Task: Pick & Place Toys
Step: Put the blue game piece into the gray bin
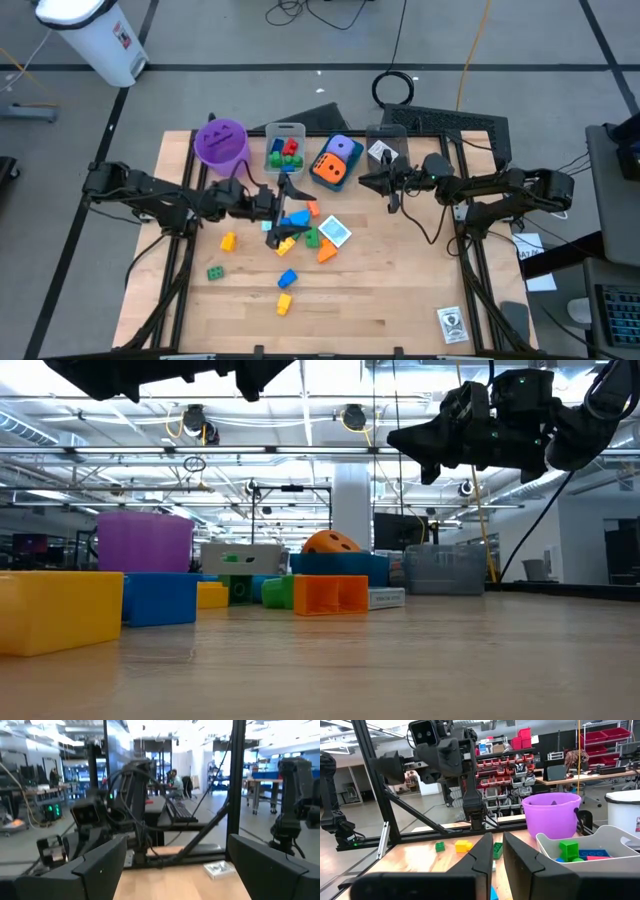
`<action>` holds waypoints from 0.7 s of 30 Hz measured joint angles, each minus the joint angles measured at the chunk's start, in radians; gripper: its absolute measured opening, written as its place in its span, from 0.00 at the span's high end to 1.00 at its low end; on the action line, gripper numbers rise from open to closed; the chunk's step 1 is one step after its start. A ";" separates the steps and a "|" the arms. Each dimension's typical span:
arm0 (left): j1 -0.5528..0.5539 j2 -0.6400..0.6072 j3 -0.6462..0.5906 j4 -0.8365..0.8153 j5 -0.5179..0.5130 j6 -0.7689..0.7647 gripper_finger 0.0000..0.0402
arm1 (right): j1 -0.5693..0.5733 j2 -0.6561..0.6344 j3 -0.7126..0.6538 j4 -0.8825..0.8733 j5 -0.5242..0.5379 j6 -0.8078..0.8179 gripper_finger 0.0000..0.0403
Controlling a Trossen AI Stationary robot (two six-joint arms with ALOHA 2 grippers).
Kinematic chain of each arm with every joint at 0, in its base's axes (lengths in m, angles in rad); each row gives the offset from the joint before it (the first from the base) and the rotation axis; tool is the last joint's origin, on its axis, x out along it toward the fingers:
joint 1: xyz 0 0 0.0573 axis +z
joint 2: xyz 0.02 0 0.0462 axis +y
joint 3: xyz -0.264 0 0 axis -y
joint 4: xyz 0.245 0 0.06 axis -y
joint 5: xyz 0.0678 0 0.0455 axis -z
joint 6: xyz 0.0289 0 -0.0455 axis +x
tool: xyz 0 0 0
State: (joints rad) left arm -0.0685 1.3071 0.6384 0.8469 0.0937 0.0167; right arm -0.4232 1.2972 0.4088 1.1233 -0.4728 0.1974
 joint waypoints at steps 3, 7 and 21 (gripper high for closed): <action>0.000 0.000 0.000 -0.033 0.000 -0.008 0.13 | 0.000 0.000 0.000 0.000 0.000 0.000 0.90; 0.000 0.000 0.000 -0.044 0.001 -0.018 0.13 | 0.000 0.000 0.000 0.000 0.000 0.000 0.91; -0.071 0.000 0.001 -0.007 -0.015 -0.127 0.13 | 0.000 0.000 0.000 0.000 0.000 0.000 0.91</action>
State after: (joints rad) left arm -0.1397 1.3071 0.6392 0.8397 0.0782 -0.1098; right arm -0.4232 1.2972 0.4088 1.1233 -0.4728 0.1974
